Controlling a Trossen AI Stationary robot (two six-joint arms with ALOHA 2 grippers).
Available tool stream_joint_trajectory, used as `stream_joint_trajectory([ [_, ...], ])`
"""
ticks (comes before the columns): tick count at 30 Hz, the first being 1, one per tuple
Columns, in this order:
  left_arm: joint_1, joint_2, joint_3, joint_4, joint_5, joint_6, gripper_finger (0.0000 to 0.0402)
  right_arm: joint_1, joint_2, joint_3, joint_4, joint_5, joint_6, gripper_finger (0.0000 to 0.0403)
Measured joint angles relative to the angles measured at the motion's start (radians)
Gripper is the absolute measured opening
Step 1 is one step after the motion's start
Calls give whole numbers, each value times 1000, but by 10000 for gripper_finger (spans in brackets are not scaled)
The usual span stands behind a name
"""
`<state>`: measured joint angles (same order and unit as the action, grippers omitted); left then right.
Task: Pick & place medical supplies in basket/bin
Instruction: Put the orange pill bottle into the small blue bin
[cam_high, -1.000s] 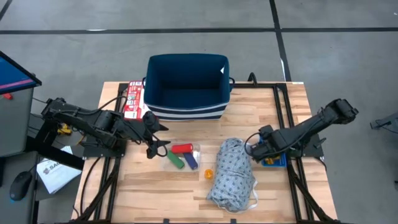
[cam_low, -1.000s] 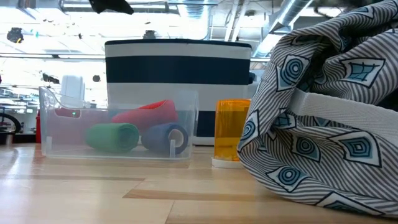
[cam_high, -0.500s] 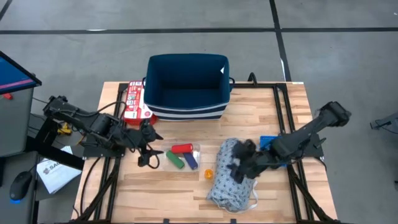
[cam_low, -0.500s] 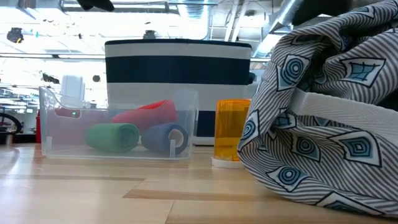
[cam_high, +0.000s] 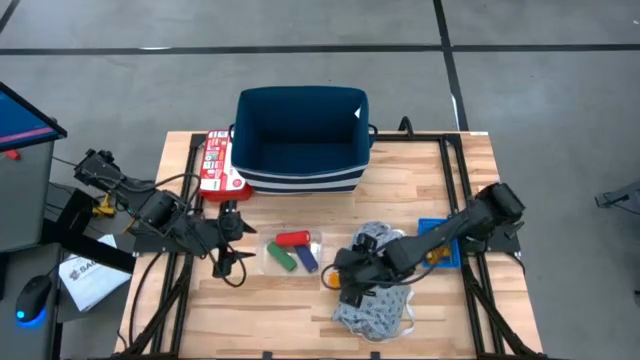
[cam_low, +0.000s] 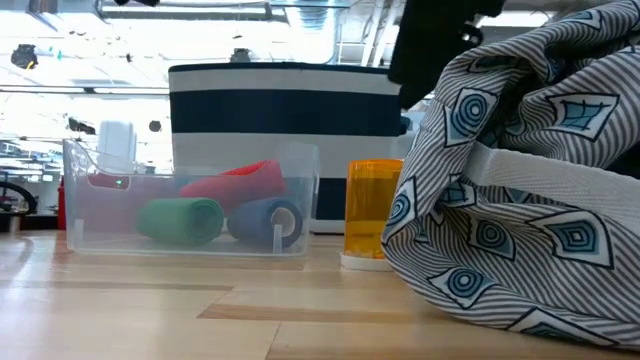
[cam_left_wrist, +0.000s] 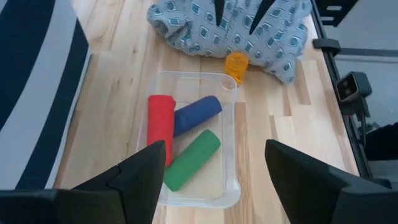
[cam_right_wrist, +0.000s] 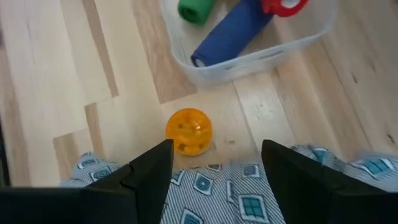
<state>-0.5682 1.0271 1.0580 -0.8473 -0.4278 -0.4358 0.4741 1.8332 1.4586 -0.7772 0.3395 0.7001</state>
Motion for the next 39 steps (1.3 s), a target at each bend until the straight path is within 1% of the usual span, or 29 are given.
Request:
stream_joint_trajectory([
  [6,-56,0,0,-1,-30,-7,266,6,71,39,7,-45,-54,240],
  [16,-80,0,0,-2,-63,-17,266,-8,90,39,58,-64,-130,240],
  [21,-80,0,0,-1,-65,-17,266,-30,92,38,68,-103,-162,240],
  [26,-80,0,0,-1,-66,-18,266,-54,104,37,83,-171,-188,241],
  [34,-80,0,0,-1,-70,-39,266,-66,103,38,94,-160,-214,272],
  [39,-80,0,0,-1,-70,-39,266,-66,103,-10,153,-166,-195,283],
])
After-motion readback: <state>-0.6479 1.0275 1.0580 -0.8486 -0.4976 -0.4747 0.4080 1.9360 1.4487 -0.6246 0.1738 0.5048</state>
